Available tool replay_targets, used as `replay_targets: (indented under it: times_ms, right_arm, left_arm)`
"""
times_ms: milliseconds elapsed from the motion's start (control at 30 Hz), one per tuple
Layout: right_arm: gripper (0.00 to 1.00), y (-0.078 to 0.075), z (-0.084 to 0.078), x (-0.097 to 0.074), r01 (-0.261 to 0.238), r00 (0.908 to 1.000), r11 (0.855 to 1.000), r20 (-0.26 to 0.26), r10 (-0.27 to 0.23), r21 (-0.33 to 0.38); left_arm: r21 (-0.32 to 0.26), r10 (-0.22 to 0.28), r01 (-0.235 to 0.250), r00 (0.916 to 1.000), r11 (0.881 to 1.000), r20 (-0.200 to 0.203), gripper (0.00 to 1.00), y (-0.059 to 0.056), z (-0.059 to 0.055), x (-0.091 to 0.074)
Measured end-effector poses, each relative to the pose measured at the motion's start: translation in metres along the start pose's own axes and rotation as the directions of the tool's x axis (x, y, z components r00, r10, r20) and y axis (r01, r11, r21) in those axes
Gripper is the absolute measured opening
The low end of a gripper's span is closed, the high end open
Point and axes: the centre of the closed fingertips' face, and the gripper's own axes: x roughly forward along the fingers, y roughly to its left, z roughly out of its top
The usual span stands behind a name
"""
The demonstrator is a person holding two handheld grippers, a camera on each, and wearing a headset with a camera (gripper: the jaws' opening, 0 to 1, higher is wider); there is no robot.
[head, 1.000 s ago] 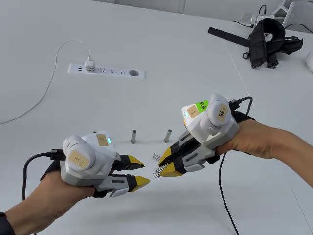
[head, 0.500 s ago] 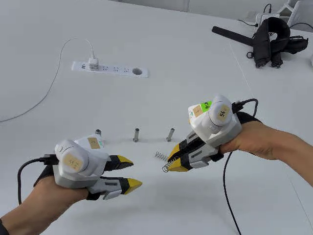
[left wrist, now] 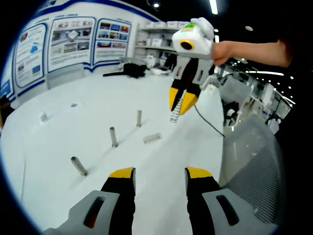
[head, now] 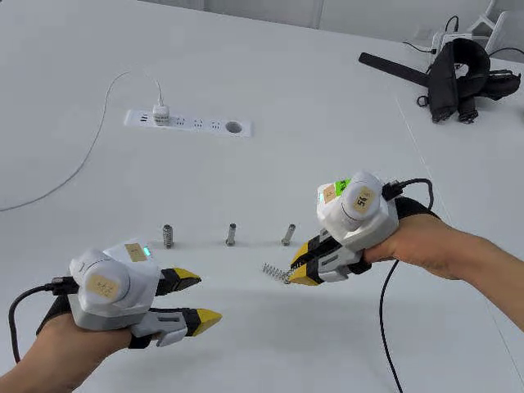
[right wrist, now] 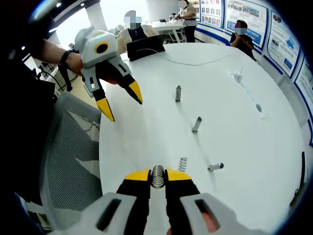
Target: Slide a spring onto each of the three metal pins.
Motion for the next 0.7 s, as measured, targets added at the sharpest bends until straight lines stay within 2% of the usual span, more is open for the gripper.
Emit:
replay_targets:
  times_ms: [400,700]
  right_arm:
    - [0.12,-0.025,0.009,0.01,0.036,0.9993,0.999,-0.007,-0.036,0.028]
    - [0.13,-0.04,0.021,0.021,0.037,0.9993,0.999,-0.009,-0.037,0.014]
  left_arm:
    - [-0.052,0.063,-0.063,0.998,0.997,-0.006,0.47,0.017,-0.012,-0.005]
    - [-0.081,0.105,-0.105,0.9944,0.991,-0.006,0.53,0.03,-0.017,-0.008]
